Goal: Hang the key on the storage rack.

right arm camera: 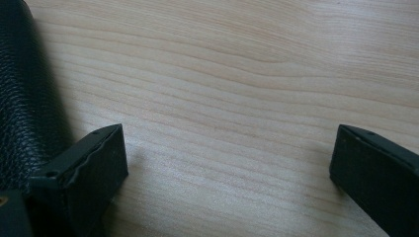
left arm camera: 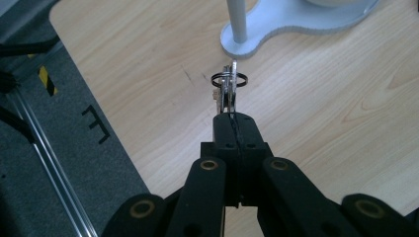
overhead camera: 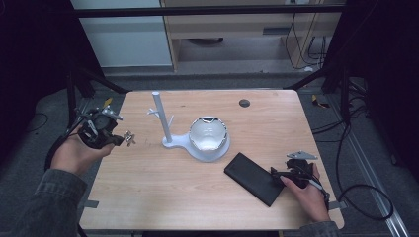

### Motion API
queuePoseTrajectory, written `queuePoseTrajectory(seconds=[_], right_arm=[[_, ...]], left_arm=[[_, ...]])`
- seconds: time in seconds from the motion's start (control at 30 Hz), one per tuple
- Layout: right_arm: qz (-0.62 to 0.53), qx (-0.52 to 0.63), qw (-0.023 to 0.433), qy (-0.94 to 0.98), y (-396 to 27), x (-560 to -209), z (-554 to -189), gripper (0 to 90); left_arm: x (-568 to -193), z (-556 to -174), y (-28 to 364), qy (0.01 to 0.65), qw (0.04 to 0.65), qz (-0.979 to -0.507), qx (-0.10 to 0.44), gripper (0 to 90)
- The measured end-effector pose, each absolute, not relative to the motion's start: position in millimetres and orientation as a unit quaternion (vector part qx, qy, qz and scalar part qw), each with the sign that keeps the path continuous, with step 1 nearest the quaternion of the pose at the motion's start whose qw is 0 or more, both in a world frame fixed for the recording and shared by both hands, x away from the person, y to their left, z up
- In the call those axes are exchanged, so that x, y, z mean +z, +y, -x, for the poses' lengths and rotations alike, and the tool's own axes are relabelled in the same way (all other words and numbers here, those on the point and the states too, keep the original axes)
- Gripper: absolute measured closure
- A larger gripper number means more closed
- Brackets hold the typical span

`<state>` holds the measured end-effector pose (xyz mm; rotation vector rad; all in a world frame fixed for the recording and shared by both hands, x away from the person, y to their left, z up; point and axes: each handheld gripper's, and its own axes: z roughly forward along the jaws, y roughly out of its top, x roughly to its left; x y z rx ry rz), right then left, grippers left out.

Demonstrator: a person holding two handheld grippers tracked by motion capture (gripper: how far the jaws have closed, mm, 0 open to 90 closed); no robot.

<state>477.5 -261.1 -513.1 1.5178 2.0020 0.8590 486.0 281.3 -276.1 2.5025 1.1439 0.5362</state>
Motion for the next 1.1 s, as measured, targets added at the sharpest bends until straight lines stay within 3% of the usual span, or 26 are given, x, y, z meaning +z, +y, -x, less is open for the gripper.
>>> queuePoseTrajectory(seconds=[1.1], right_arm=[[-0.555,0.315,0.243,0.730,-260.8,-513.1,-476.0,2.6]], left_arm=[[-246.0,-516.7,273.2,0.406,0.169,-0.879,0.184,90.0]])
